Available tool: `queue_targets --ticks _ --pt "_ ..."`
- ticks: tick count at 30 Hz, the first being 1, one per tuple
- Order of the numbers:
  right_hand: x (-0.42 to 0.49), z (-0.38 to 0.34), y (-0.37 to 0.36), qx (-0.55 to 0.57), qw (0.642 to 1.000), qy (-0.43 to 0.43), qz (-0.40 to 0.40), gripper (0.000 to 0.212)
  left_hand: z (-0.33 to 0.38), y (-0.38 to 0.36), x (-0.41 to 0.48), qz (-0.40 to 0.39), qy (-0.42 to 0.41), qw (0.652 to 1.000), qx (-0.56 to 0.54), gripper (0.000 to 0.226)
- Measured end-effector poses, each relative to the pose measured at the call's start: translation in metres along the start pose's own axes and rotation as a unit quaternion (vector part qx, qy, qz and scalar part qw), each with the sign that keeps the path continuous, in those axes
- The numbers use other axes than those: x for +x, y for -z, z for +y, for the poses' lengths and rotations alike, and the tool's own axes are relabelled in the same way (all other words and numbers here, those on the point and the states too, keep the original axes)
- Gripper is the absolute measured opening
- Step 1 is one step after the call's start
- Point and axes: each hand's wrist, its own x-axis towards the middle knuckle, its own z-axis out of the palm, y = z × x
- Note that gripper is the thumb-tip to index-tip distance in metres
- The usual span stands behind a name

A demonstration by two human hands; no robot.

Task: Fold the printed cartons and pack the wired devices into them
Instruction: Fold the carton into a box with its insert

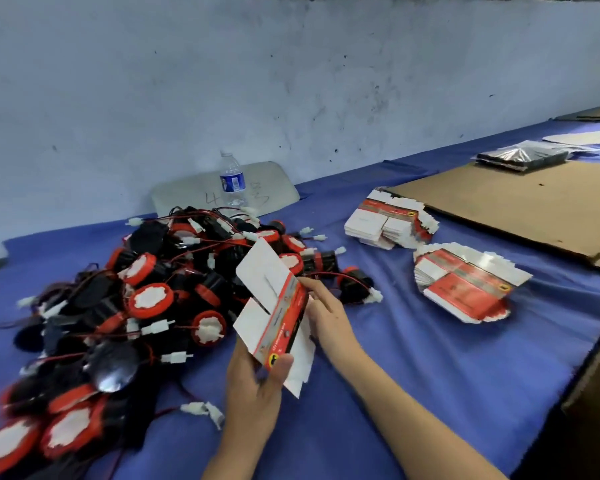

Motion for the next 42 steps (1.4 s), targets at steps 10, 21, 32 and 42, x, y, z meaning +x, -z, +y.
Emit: queue_targets --ticks 10,21,32,42 --pt "-0.011 -0.015 0.006 0.143 0.988 -0.026 -0.057 0.032 -0.007 -0.004 0.002 0.003 0.017 1.0 0.0 0.086" --pt "-0.019 -0.013 0.004 0.197 0.953 -0.177 -0.147 0.082 0.001 0.014 0.015 0.121 0.029 0.992 0.022 0.1" --pt "-0.017 -0.02 0.014 0.119 0.979 0.078 -0.149 0.056 0.024 0.018 0.017 -0.004 0.173 0.961 -0.215 0.058" --pt "-0.027 -0.021 0.015 -0.093 0.949 0.282 -0.104 0.064 0.014 0.032 0.015 -0.053 0.212 0.957 -0.193 0.048"
